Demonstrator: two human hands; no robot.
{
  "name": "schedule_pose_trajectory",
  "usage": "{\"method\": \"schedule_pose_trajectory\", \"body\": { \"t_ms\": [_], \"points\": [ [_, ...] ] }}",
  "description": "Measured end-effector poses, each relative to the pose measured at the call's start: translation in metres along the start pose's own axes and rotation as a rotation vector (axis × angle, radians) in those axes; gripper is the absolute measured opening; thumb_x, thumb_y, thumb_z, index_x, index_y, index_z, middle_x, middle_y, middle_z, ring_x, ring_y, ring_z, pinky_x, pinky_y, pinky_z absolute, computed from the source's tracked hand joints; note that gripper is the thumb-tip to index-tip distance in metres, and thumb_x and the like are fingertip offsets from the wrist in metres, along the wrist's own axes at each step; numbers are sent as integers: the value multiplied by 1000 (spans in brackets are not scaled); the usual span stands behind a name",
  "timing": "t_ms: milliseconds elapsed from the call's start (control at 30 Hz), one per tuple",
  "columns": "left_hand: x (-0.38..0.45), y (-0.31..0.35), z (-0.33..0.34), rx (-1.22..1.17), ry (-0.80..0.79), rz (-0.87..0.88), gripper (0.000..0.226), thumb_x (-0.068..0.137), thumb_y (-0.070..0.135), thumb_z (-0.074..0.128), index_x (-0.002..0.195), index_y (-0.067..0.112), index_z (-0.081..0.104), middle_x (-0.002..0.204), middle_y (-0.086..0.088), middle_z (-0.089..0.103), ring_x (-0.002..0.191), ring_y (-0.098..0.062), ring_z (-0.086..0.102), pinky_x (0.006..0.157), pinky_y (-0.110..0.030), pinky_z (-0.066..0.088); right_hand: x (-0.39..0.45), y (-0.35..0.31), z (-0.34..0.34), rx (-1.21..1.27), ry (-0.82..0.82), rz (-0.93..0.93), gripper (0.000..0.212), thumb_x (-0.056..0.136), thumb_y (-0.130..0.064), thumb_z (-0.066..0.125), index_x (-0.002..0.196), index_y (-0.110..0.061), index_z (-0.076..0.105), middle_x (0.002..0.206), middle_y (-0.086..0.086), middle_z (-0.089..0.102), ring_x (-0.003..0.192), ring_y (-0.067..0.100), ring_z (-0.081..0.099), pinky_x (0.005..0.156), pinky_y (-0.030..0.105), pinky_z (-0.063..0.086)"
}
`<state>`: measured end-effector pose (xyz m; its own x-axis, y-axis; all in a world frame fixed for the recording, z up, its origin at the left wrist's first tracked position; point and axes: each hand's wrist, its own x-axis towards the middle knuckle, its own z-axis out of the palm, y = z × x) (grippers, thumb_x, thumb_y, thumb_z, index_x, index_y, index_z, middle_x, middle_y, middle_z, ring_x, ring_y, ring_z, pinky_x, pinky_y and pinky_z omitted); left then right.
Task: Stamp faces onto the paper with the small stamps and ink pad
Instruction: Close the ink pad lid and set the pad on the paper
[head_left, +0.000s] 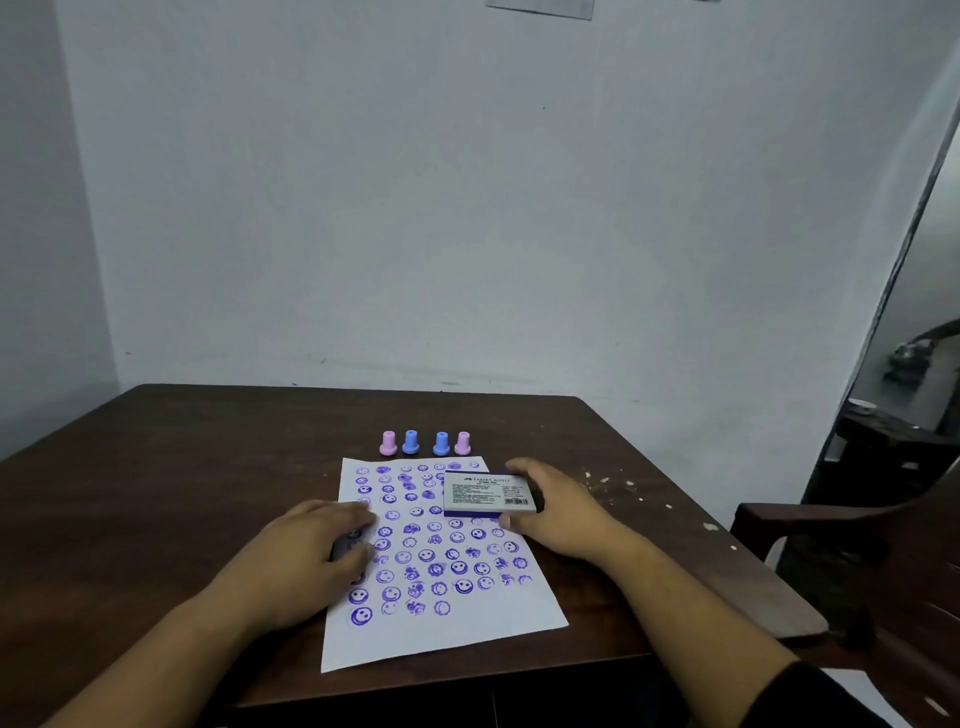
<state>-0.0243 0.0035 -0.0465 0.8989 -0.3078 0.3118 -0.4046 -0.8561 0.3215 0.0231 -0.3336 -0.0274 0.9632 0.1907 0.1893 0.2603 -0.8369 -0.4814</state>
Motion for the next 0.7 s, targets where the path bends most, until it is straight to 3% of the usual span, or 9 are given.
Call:
{"method": "schedule_pose_trajectory", "body": {
  "t_ms": [233, 300, 400, 500, 700],
  "points": [
    [1, 2, -1, 5, -14, -9, 51, 96, 53, 50, 144, 38, 50, 151, 24, 44, 138, 2, 33, 109, -21, 31, 21, 6, -13, -65, -159, 82, 90, 81, -51, 84, 156, -46, 36, 159, -2, 51, 147, 23, 42, 124, 50, 32],
    [0, 2, 0, 3, -16, -11, 51, 96, 53, 50, 144, 38, 51, 151, 23, 44, 137, 1, 33, 110, -23, 32, 27, 7, -17, -63, -192, 82, 90, 75, -51, 89, 152, -46, 42, 151, -6, 56, 137, 17, 50, 120, 42, 38],
    [1, 0, 1, -6, -17, -12, 52, 94, 54, 51, 143, 37, 51, 150, 23, 46, 137, 1, 34, 111, -24, 33, 29, 7, -18, 56, -195, 93, 82, 69, -45, 97, 137, -40, 52, 130, -20, 64, 121, 7, 61, 101, 23, 48],
    [1, -4, 0, -44, -22, -49, 55, 91, 57, 53, 143, 39, 50, 148, 20, 48, 137, 0, 36, 111, -25, 33, 25, 4, -16, 145, -154, 85, 75, 61, -51, 99, 121, -43, 55, 119, -25, 63, 115, 0, 61, 87, 15, 47],
    [1, -5, 0, -55, -24, -60, 54, 92, 56, 52, 144, 39, 49, 148, 20, 48, 136, 1, 35, 110, -25, 34, 7, -19, -8, 202, -152, -16, 77, 53, -60, 97, 117, -45, 57, 129, -18, 66, 126, 1, 60, 103, 28, 52]
  ]
}}
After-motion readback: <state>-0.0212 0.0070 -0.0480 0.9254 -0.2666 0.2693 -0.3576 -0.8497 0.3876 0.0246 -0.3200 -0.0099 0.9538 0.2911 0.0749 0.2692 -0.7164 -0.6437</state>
